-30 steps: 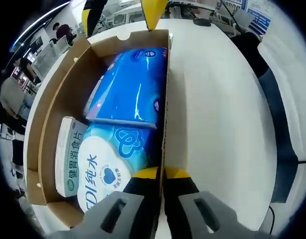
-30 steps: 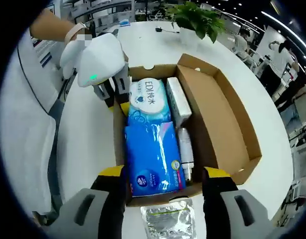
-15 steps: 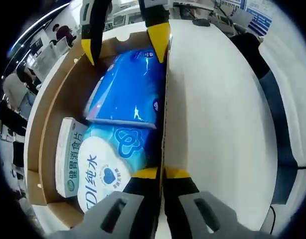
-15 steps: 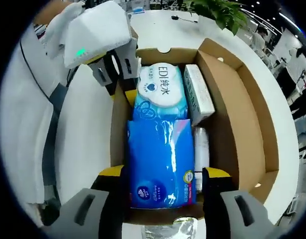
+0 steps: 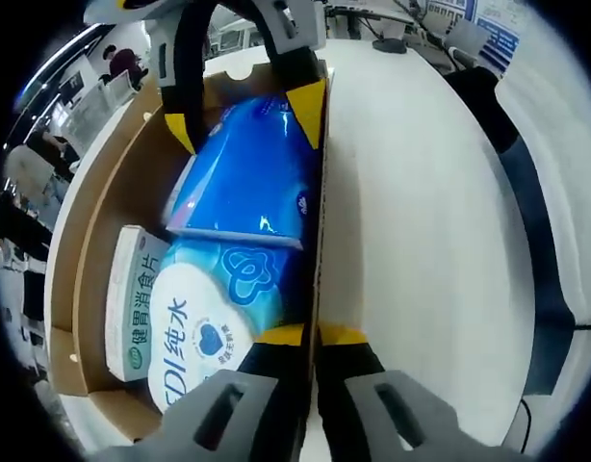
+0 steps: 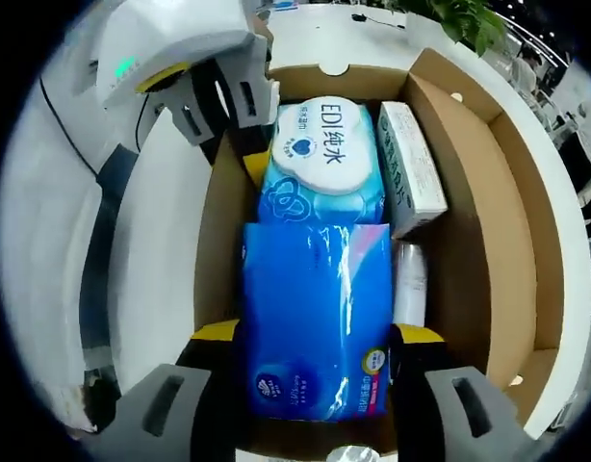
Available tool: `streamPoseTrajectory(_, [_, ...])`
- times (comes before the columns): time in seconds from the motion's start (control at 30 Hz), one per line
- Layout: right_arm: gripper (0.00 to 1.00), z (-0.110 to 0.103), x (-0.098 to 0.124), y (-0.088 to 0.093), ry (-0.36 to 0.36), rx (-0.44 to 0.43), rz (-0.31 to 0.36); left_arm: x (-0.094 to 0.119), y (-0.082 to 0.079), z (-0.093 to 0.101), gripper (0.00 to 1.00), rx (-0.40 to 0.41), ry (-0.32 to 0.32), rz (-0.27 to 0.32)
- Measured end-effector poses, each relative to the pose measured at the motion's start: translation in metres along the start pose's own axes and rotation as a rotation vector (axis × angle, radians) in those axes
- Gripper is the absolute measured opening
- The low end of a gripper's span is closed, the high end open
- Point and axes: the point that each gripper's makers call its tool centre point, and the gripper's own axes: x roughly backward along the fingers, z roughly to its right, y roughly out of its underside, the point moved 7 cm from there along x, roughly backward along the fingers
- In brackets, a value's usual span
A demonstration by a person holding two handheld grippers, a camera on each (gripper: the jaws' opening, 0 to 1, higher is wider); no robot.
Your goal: Operate the shoe box by opening the lid, removing the specified soft item, and placing it in the target area until the item is outside and the box remains undamaged.
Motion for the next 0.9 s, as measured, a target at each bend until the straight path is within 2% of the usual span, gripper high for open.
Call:
streamPoseTrajectory(0.43, [0.65, 0.002, -0.012, -0.002, -0.039, 0.004, -0.035, -0.001, 0.0, 0.001, 0.01, -0.001, 0.0, 0.004])
streamPoseTrajectory(0.5, [0.65, 0.003, -0.015, -0.002, -0.045, -0.001, -0.038, -0.002, -0.001, 0.0, 0.01, -0.007, -0.003, -0.019])
streamPoseTrajectory(0.63, [0.66, 0.004, -0.023, -0.006, -0.043, -0.002, -0.072, -0.004, 0.0, 0.0, 0.01, -0.004, -0.009, -0.01])
streamPoseTrajectory(0.9, [0.68, 0.011, -0.029, -0.005, -0.099, -0.022, -0.08, -0.004, -0.001, -0.001, 0.01, -0.007, -0.01, -0.017])
